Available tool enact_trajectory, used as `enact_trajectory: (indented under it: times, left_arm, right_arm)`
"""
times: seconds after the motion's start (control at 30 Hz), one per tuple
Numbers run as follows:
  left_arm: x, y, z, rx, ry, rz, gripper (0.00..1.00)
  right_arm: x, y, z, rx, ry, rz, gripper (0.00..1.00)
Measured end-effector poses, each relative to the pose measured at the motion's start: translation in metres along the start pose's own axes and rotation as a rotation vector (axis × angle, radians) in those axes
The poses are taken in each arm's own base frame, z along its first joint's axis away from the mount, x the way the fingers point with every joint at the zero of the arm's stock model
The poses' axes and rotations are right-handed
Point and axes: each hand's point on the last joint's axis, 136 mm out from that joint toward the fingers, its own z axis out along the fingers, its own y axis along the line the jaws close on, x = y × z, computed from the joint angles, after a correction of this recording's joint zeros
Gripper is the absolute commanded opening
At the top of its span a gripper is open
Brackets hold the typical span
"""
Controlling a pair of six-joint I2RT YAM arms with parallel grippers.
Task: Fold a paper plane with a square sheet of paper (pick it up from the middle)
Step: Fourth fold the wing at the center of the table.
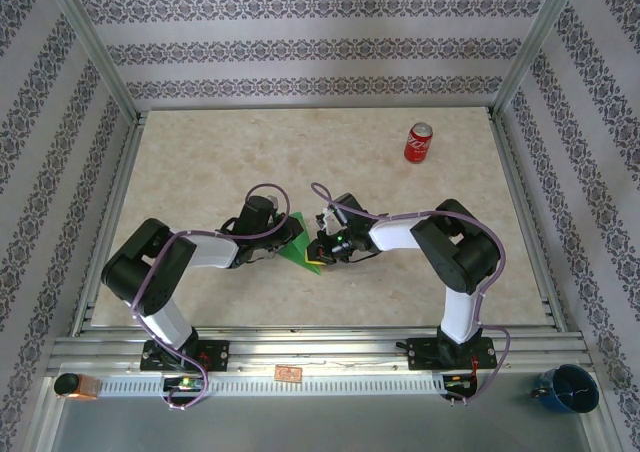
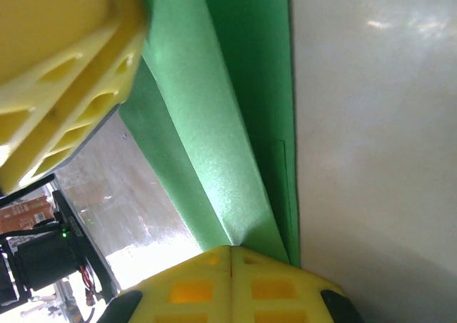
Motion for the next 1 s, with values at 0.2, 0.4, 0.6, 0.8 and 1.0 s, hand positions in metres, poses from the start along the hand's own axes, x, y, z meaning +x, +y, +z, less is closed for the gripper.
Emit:
enact_trajectory:
  times: [0.2,0.4,0.6,0.8,1.0]
  left_arm:
    - [0.016,0.003,-0.003,-0.024,0.06,0.03,0.09]
    - [0.025,0.018,0.003,-0.064,0.103,0.02,0.07]
    - [0.022,0.025,0.006,-0.103,0.101,0.005,0.06]
    - [0.01,0.024,0.008,-0.136,0.086,0.002,0.06]
    - [-0.004,0.029,0.009,-0.151,0.06,-0.016,0.06]
  right_arm:
    - [0.001,0.0,0.0,0.0,0.003,-0.005,0.0]
    - [0.001,0.0,0.0,0.0,0.003,-0.006,0.0]
    - [0.001,-0.001,0.0,0.002,0.005,-0.01,0.0]
    - [0.002,-0.002,-0.001,0.014,0.005,-0.028,0.0]
    - [0.003,-0.004,-0.002,0.03,0.008,-0.048,0.0]
